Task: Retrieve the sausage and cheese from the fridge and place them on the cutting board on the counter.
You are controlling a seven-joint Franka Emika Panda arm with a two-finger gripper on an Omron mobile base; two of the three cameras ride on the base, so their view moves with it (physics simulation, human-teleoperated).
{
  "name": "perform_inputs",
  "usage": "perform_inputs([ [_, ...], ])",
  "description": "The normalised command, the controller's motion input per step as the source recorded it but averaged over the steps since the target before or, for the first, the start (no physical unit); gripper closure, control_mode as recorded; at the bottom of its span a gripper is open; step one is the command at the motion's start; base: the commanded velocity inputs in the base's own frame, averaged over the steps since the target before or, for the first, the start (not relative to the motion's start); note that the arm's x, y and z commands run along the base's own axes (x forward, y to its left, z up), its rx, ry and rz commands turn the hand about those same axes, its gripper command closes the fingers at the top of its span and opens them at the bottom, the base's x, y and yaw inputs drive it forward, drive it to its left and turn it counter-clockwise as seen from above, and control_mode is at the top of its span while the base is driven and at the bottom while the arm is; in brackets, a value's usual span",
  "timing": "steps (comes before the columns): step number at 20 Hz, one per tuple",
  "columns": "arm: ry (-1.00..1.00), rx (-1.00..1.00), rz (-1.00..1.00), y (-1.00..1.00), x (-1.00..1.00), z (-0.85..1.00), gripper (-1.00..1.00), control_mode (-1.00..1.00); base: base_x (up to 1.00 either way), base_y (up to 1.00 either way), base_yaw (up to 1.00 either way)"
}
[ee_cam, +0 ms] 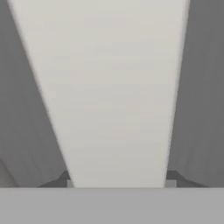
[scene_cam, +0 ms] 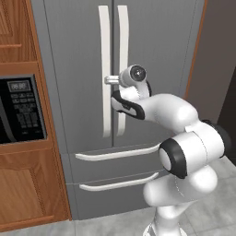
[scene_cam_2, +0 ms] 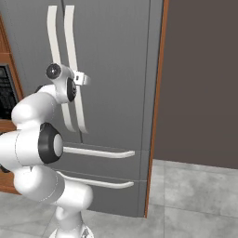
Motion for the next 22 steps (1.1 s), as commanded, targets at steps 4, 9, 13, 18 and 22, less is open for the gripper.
perform_inputs([
  [4, 0.01, 0.00, 0.00, -0.09, 0.20, -0.06, 1.00, -1.00, 0.00, 0.00, 0.00],
  [9, 0.11, 0.00, 0.00, -0.15, -0.39, 0.05, 1.00, -1.00, 0.00, 0.00, 0.00],
  [13, 0.09, 0.00, 0.00, -0.34, -0.77, 0.09, 1.00, -1.00, 0.00, 0.00, 0.00],
  [18, 0.09, 0.00, 0.00, -0.49, -0.88, 0.05, 1.00, -1.00, 0.00, 0.00, 0.00],
  [22, 0.07, 0.00, 0.00, -0.61, -0.88, 0.01, 1.00, -1.00, 0.00, 0.00, 0.00],
])
